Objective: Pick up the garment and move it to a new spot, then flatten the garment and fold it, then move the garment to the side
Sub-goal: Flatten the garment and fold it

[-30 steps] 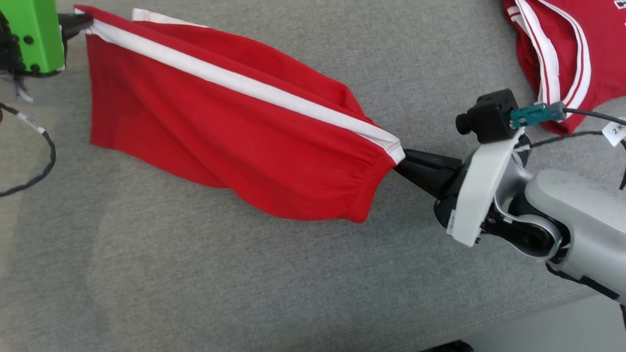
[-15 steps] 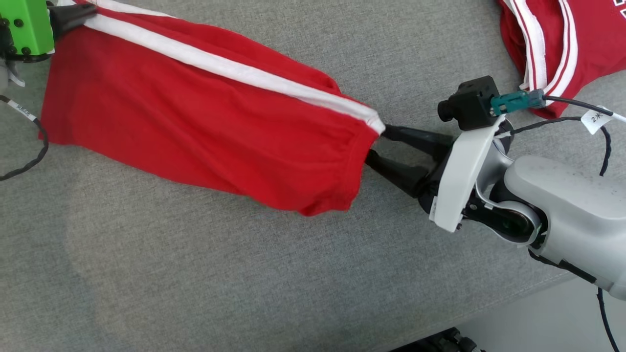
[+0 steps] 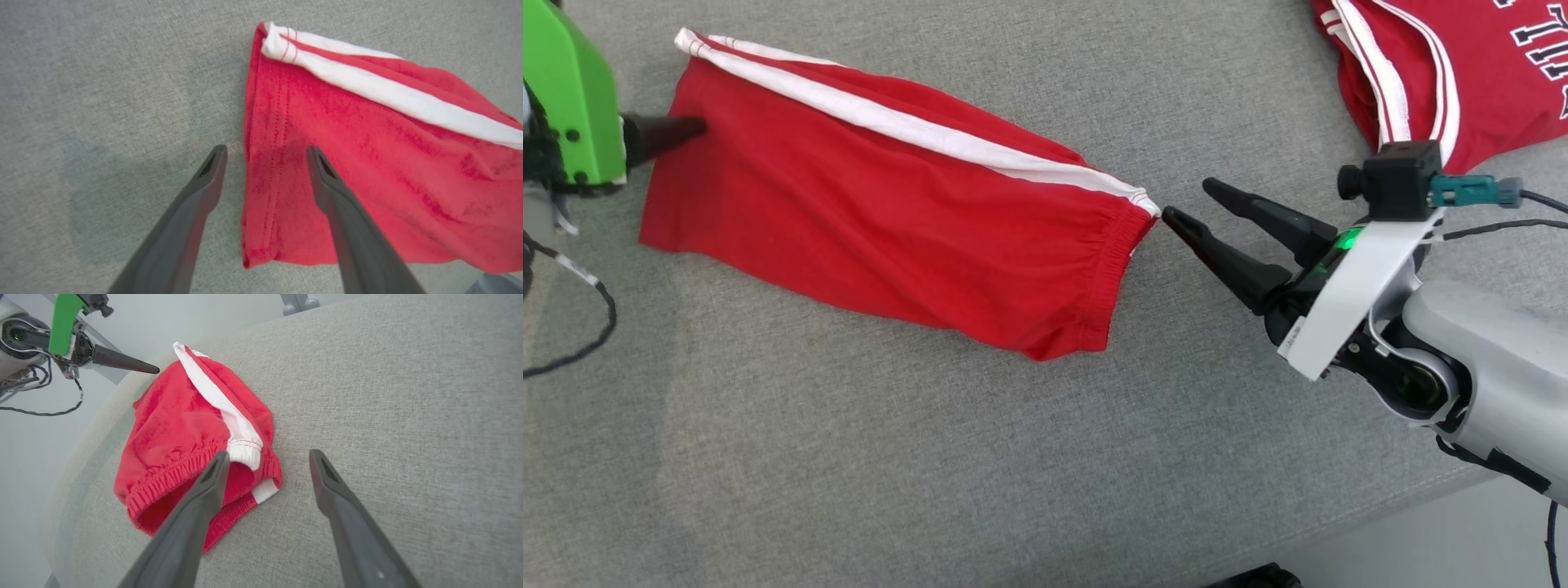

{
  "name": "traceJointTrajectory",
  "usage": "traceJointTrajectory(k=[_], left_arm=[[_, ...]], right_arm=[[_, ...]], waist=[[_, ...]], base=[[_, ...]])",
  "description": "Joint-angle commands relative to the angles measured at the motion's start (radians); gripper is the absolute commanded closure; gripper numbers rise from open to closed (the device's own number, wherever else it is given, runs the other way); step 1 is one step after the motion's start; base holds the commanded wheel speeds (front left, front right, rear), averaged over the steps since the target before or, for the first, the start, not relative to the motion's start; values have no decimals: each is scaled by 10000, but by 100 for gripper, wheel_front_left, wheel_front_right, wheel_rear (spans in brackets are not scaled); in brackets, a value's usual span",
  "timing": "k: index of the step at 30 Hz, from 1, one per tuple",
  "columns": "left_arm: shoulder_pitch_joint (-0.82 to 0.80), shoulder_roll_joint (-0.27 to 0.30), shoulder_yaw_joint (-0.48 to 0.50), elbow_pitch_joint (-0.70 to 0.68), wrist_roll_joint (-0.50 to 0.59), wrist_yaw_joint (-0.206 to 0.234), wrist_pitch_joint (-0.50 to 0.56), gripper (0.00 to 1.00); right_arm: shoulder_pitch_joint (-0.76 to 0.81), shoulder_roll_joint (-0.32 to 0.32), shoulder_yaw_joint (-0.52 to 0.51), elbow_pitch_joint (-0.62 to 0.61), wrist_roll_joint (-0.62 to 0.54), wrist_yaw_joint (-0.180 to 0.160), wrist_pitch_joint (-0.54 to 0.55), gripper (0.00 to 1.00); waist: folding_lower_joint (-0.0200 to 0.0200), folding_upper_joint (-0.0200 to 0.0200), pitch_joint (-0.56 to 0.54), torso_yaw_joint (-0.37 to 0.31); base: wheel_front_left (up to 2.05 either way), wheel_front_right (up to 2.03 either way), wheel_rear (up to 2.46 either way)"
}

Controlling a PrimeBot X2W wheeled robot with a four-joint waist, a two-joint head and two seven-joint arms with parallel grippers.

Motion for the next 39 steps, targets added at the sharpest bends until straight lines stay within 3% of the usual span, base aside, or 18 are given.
traceJointTrajectory(k=[1,4,12,13,14,16,21,29,39], left_arm=[[294,65,13,-77,-147,-43,58,0],[477,318,-230,-221,153,-74,-21,0],[1145,-86,71,-919,-1458,-150,872,0],[1149,-30,80,-1041,-1504,-152,926,6],[1144,36,63,-1134,-1443,-154,936,51],[1153,121,-3,-1224,-1316,-43,1012,100],[1285,274,-132,-1193,-1030,129,859,100],[2203,21,-332,-1139,-1147,77,452,100],[3910,32,-675,-2217,-1806,897,920,100]], right_arm=[[200,-41,-176,-107,117,2,-158,0],[474,-136,-483,-223,173,2,-295,0],[1449,-185,-1599,-400,-23,2,-361,0],[1606,-171,-1738,-409,-73,2,-361,0],[1728,-135,-1866,-418,-134,2,-363,0],[1917,-73,-2043,-438,-232,2,-364,0],[2329,-35,-2228,-353,-383,2,-366,0],[2833,-213,-2101,-194,-211,2,-367,0],[3294,-186,-1648,223,140,2,-360,0]], waist=[[0,0,63,-69],[0,0,209,-180],[0,0,278,-397],[0,0,258,-405],[0,0,230,-414],[0,0,195,-414],[0,0,-86,-219],[0,0,-1410,550],[0,0,-2943,1350]], base=[[0,0,0],[0,0,0],[0,0,0],[0,0,0],[0,0,0],[0,0,0],[0,0,0],[0,0,0],[0,0,0]])
